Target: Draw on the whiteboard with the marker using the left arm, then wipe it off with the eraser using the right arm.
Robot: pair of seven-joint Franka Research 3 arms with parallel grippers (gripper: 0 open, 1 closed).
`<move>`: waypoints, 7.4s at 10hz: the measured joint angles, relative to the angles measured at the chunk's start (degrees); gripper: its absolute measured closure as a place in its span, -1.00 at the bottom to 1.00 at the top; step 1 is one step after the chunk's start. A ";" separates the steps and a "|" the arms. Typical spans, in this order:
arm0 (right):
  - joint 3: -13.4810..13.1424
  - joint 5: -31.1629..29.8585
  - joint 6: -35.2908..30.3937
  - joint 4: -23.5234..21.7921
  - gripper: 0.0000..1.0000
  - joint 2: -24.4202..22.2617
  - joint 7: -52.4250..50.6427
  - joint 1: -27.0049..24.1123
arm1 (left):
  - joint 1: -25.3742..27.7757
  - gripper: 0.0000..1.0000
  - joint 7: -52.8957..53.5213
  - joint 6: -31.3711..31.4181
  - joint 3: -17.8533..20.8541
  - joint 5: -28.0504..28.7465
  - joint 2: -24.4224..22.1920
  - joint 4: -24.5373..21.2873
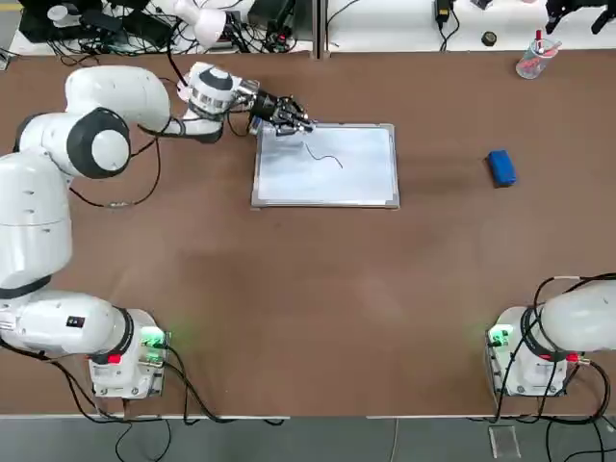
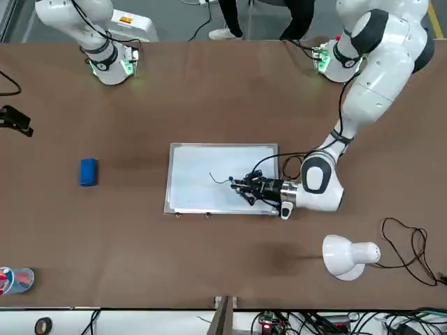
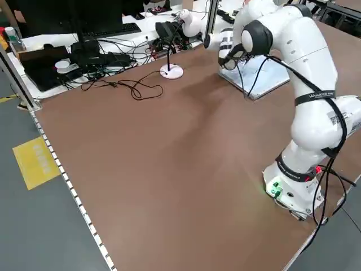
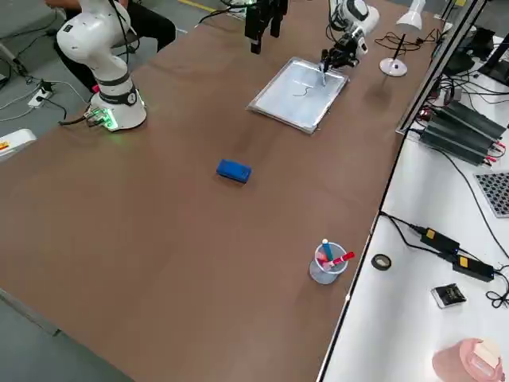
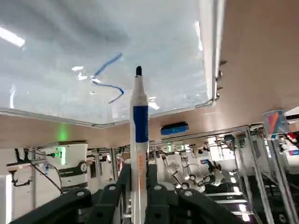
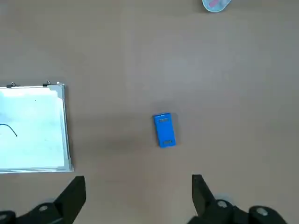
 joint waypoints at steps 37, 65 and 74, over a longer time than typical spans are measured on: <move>0.03 15.03 70.33 -46.58 -1.00 15.53 -36.31 -6.33 | 22.68 0.56 30.10 33.20 0.53 81.50 -23.65 -42.35; 0.53 15.18 68.88 -47.87 -1.00 17.88 -30.50 -6.33 | 21.73 -0.99 30.04 23.10 -1.45 82.15 -24.09 -35.59; 0.46 15.18 72.19 -48.38 -0.92 18.16 -30.50 -6.30 | 21.85 -1.00 30.03 -4.27 -5.14 79.32 -36.75 -16.11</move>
